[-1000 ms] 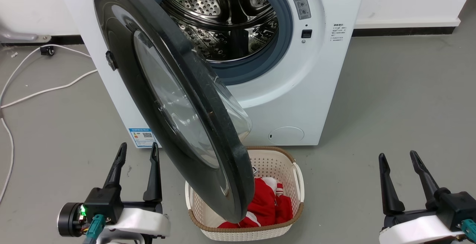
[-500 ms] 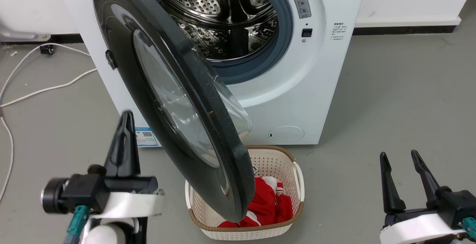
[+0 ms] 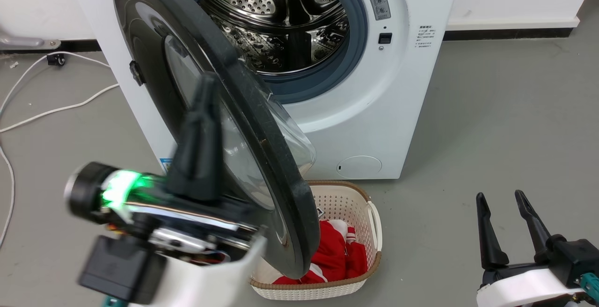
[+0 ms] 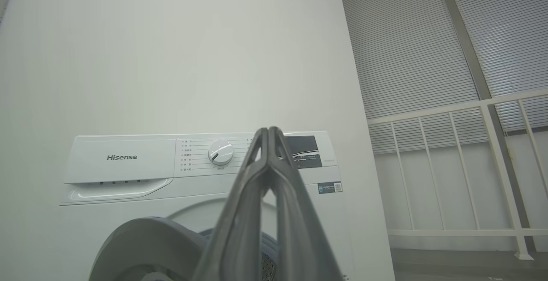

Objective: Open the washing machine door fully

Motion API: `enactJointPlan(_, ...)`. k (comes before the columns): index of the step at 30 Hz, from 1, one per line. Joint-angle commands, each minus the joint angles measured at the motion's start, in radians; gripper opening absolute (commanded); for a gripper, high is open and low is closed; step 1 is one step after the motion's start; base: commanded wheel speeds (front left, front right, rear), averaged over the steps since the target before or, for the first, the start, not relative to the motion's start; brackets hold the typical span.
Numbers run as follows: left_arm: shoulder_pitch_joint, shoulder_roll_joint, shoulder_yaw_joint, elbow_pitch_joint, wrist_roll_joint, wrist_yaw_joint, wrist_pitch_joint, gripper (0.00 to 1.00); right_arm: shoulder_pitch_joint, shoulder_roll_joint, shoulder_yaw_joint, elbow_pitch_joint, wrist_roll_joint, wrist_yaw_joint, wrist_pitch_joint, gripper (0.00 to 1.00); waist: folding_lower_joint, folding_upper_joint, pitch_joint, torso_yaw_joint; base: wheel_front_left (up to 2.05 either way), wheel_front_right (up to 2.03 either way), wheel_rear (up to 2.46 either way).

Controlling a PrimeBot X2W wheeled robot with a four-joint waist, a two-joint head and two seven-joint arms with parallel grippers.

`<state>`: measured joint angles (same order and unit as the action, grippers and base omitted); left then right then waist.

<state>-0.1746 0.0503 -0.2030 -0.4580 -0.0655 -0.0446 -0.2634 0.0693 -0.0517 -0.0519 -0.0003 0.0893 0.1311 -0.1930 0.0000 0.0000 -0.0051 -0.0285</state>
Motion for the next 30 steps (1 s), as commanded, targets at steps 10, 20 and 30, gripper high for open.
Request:
enactJointPlan(10, 0.006, 0.001, -0.333, 0.138, -0.094, -0.06, 0.081, 0.0, -0.016, 0.003, 0.003, 0.013, 0.013, -0.001, 0.003, 1.0, 0.0, 0.0, 0.002, -0.011, 0.0, 0.0, 0.0)
enactJointPlan(20, 0.096, 0.01, -0.428, 0.324, -0.159, -0.048, 0.229, 0.0, -0.015, 0.003, 0.005, 0.025, 0.026, -0.001, 0.005, 1.0, 0.0, 0.0, 0.012, -0.019, 0.0, 0.0, 0.0)
enactJointPlan(30, 0.08, 0.007, -0.37, 0.476, -0.159, 0.029, 0.153, 0.0, -0.027, 0.003, 0.02, 0.035, 0.037, -0.001, 0.012, 1.0, 0.0, 0.0, 0.021, -0.016, 0.0, 0.0, 0.0)
